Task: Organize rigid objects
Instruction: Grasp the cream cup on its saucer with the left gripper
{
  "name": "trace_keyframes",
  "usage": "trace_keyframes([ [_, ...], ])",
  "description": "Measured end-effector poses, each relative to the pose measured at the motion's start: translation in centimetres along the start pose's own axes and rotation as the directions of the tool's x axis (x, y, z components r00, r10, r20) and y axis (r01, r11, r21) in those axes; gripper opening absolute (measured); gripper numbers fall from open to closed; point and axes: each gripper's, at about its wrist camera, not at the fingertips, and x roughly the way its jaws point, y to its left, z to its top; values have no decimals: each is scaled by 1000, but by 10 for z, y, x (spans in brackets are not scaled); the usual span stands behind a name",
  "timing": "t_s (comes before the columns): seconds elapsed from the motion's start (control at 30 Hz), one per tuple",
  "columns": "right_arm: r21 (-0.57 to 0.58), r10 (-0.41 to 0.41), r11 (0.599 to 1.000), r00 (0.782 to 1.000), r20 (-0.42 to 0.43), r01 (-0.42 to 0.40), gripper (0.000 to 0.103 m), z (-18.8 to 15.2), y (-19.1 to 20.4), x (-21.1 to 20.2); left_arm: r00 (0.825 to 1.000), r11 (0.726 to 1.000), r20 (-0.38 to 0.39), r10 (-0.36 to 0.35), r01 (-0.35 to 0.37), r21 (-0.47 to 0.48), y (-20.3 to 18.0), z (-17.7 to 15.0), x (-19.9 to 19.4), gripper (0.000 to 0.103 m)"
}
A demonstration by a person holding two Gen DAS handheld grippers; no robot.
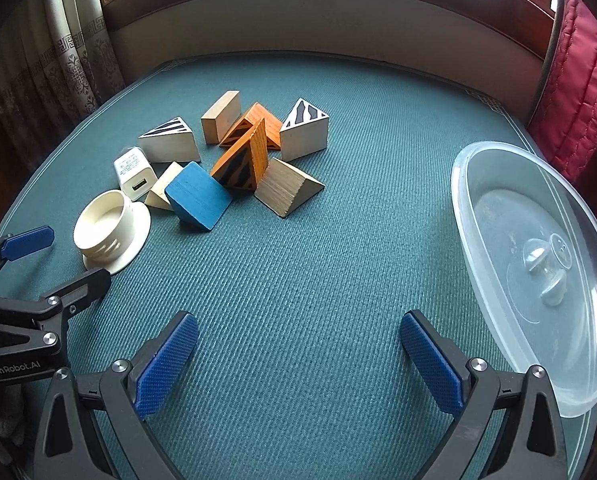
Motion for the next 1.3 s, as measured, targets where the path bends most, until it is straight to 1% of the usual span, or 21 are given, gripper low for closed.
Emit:
trace_keyframes([
  [0.2,1,4,1000,1000,3,-4,103,-1,-2,-1,1000,1000,29,-2,1,15,2,21,-2,93],
  [0.3,1,5,1000,1000,3,-5,103,0,-2,-1,1000,1000,21,-5,4,30,-6,28,2,88],
  [0.37,1,4,1000,1000,3,-4,103,0,-1,-1,1000,999,3,-10,10,34,-7,30,7,81],
  [0.43,2,4,1000,1000,3,-4,103,0,-2,-1,1000,999,-18,-25,26,33,-8,33,13,71],
  [0.47,2,4,1000,1000,3,-4,103,0,-2,-1,999,999,-15,-38,38,31,-7,33,13,70],
  [0.53,2,4,1000,1000,4,-4,103,0,-3,-1,999,998,-9,-54,54,38,-7,34,12,59],
  [0.57,2,4,1000,1000,4,-4,103,0,-3,-1,998,997,-7,-64,64,37,-8,34,12,56],
  [0.6,2,4,1000,1000,4,-4,103,1,-2,-1,997,996,-5,-77,77,34,-7,33,12,51],
  [0.7,3,6,1000,1000,5,-6,103,1,-2,-1,997,996,9,-81,80,28,-5,31,12,51],
  [0.83,13,20,1000,1000,14,-20,103,2,-5,-2,997,997,36,-69,68,21,-1,27,7,51],
  [1.0,29,75,997,997,33,-76,103,5,-8,-4,996,999,83,-45,46,-6,5,27,-3,51],
  [1.17,-7,139,990,990,34,-139,102,11,0,-2,995,999,102,-20,23,-27,15,24,-7,51],
  [1.23,-29,160,987,987,30,-159,101,14,8,1,995,999,102,-23,26,-35,18,24,-7,51],
  [1.3,-67,170,984,985,31,-167,97,19,19,5,994,999,110,-23,28,-41,19,24,-9,51],
])
